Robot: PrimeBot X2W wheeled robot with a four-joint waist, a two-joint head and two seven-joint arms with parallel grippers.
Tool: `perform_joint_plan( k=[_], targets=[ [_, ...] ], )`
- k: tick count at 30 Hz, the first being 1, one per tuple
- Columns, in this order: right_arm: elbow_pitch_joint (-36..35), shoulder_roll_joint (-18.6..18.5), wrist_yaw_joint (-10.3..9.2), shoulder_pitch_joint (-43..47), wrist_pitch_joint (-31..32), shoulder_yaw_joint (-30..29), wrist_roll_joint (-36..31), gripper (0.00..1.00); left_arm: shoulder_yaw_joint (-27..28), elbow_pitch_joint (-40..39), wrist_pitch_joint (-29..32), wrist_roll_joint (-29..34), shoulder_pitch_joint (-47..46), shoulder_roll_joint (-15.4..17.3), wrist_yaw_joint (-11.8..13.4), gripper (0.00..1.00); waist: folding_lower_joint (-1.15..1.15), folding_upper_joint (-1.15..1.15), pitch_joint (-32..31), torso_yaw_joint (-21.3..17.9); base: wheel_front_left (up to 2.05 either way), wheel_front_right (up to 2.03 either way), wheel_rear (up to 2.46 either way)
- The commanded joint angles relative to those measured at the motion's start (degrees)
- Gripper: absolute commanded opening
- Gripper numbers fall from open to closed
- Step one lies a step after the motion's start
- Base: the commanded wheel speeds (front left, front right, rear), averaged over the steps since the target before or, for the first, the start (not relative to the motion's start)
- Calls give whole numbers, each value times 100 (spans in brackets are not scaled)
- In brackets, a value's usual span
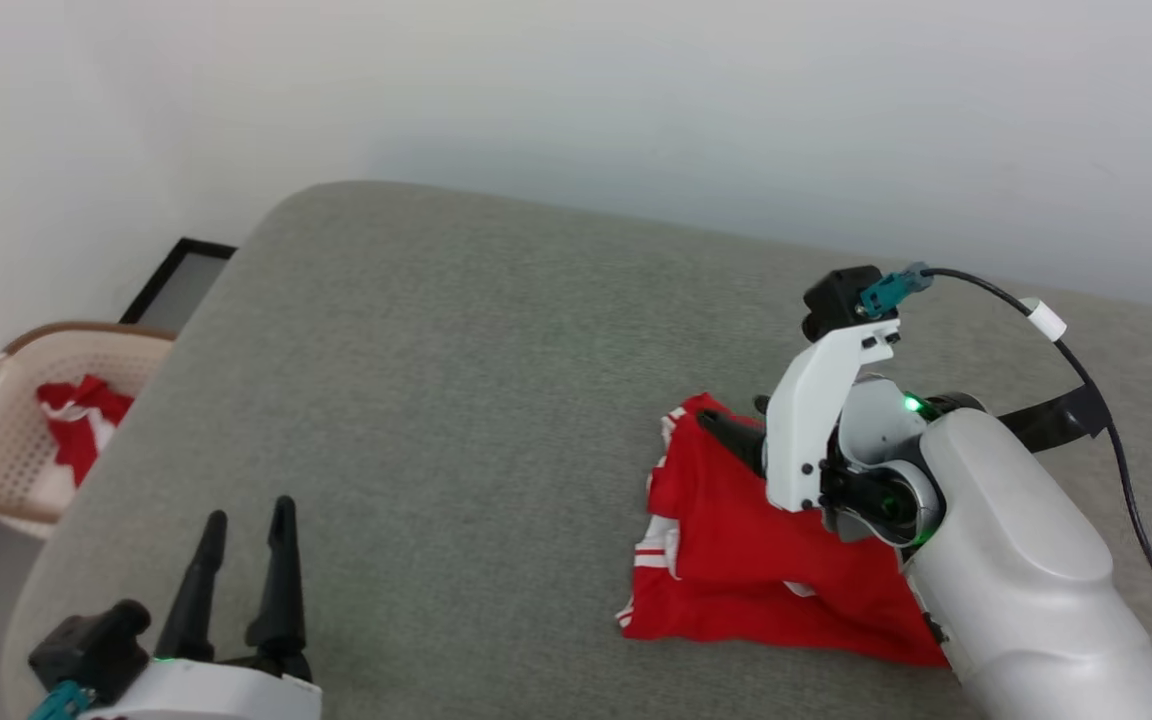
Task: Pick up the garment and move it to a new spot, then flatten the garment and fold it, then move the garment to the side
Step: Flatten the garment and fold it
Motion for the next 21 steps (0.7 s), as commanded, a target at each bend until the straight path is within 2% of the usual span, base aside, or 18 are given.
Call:
perform_joint_plan(
  k=[1,11,21],
  targets=[
    [-68,-36,-4,-67,-64,50,66,100,37,-24,-1,1,51,11,-27,100,0,0,-34,-154,0,0,0],
    [-1026,-778,-4,410,-873,352,680,100,209,-134,-2,145,140,136,-26,100,0,0,-65,-856,0,0,0],
    [-1965,-1888,-4,1198,-2552,553,466,100,340,-185,-2,246,324,204,-14,100,0,0,-129,-1457,0,0,0]
  ],
)
